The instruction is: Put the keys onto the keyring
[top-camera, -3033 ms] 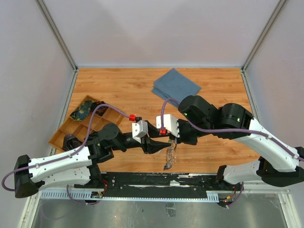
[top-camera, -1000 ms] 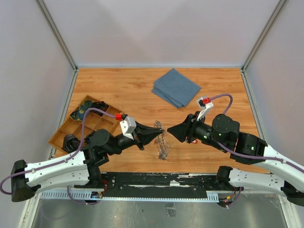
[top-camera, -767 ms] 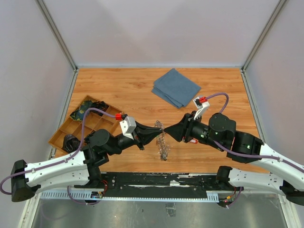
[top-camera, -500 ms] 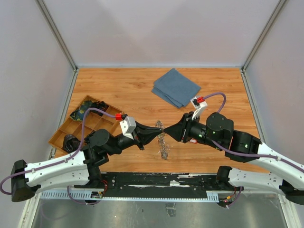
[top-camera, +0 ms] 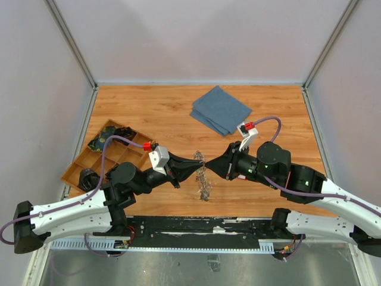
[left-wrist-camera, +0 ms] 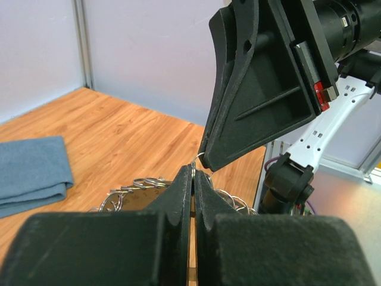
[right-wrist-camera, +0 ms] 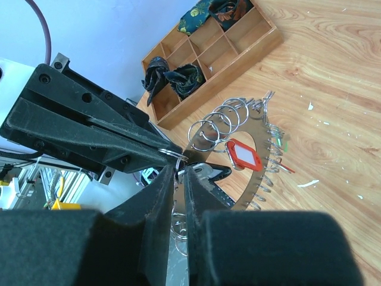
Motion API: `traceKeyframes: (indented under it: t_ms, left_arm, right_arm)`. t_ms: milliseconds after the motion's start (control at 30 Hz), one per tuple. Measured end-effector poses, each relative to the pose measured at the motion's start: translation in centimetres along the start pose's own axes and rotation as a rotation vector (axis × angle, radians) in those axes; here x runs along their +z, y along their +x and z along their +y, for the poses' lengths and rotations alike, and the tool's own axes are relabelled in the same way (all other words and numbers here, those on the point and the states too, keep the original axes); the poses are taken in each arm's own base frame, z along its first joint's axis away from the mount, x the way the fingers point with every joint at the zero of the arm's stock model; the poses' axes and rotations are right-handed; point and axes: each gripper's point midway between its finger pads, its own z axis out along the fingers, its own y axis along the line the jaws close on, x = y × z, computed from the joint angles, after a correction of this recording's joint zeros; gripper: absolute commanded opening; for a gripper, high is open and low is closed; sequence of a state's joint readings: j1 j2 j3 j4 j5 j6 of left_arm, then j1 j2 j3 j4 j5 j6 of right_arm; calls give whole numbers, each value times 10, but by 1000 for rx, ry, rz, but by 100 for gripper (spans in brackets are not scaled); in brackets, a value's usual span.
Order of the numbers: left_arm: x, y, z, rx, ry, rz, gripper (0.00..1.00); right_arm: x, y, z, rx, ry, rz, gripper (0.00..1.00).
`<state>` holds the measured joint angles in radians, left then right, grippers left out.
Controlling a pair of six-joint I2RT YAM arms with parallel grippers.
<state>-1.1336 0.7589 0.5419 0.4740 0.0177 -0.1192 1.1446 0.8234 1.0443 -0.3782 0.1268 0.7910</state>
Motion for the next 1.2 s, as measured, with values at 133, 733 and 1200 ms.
traceKeyframes:
  t_ms: [133,733,1200]
  left_arm:
    - [0,-1,0,1,0,-2,0]
    - [-3,4,1,6,-1,21,0]
    - [-2,-4,-5,2,28,-9,1]
  right_arm:
    - [1,2,1,3,-4,7,3]
    - [10,21,-14,50,21,26,2]
    - [-5,-2,-8,-190,-71,-83,34]
